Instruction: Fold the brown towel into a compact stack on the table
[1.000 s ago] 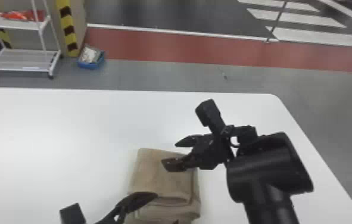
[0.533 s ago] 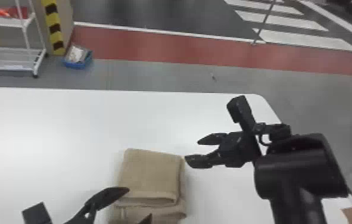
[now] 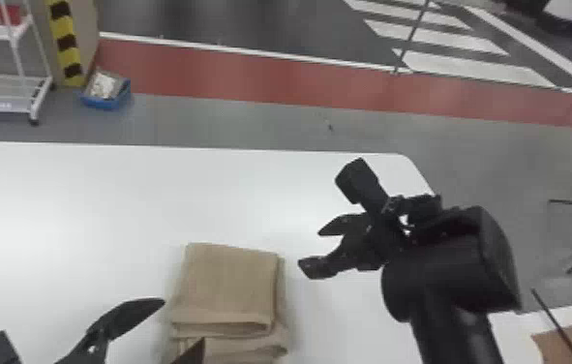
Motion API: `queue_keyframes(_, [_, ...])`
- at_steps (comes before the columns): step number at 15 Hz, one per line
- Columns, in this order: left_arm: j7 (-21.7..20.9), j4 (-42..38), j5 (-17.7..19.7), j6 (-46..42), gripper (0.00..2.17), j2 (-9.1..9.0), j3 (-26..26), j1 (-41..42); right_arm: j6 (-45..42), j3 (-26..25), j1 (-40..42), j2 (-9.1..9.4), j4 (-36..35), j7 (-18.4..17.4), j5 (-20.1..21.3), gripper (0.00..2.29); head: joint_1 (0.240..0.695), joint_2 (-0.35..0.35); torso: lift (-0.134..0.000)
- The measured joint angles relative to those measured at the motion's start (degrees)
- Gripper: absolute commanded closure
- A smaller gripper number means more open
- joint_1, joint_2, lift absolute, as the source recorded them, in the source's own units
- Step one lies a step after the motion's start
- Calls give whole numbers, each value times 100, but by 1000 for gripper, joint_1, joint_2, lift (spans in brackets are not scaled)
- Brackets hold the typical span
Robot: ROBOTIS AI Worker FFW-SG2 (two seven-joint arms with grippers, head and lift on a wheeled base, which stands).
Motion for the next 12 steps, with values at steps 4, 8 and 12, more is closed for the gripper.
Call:
queue_keyframes(4, [0, -3, 70, -12, 134, 0, 91, 13, -85, 485, -89, 24, 311, 0, 452, 309, 695, -242, -124])
queue_keyframes(8, [0, -3, 119, -25, 134, 0, 125, 36, -59, 784, -225, 147, 524, 0, 599, 309, 695, -203, -124])
queue_keyframes(12, [-10, -1, 165, -41, 134, 0, 170, 71, 8, 979, -449, 401, 811, 0, 668, 309, 695, -157, -124])
